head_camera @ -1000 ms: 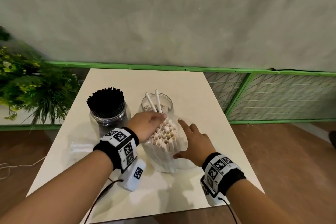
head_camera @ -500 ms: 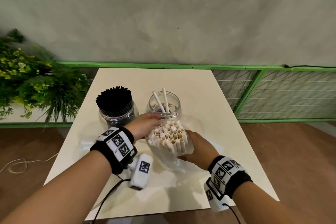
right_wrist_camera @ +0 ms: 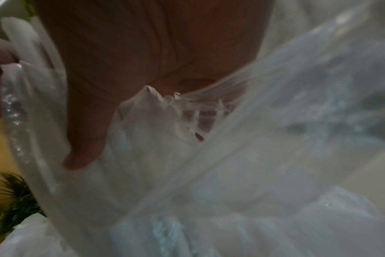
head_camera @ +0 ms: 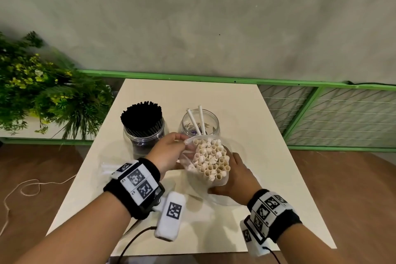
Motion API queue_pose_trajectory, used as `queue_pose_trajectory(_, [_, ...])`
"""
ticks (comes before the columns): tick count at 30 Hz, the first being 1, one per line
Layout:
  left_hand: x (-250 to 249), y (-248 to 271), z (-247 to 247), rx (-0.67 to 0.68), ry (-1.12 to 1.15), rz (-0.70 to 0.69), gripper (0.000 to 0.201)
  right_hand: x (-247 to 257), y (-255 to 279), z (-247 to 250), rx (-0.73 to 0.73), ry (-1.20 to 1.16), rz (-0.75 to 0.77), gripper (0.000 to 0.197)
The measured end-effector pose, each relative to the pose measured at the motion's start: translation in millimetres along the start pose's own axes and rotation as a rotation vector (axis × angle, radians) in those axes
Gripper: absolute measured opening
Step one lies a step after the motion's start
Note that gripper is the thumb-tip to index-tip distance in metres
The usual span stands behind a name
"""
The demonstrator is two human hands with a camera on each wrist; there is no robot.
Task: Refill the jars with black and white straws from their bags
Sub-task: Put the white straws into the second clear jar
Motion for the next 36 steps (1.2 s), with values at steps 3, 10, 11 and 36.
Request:
queue_pose_trajectory(3, [8.3, -7.2, -2.4, 0.064, -0.083, 0.042, 0.02, 3.0, -0.8, -1.2, 0.019, -0.034, -0.01, 0.123])
queue_pose_trajectory(10, [18.9, -10.0, 8.4, -0.006, -0.014, 0.103, 0.015, -1.6, -4.9, -1.5, -0.003, -0.045, -0.036, 0.122])
queue_pose_trajectory(11, [23.1, -8.5, 12.9, -0.016, -0.049, 0.138, 0.015, -2.4, -5.3, -0.3, -0.007, -0.043, -0.045, 0.121])
queue_pose_trajectory(36, [70.4, -22.8, 35.4, -0.177, 0.2, 0.124, 0.026, -0.2, 21.5, 1.3, -0.376, 0.139, 0.206, 0.071])
Point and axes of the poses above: each hand's wrist, its own y-axis away from the middle knuckle, its own z-axis out of the back of the hand, x = y × z, the point moved 8 cm from there along -y, towards the middle knuckle, and after that the axes turned 13 degrees about x, right-handed, at the moved point
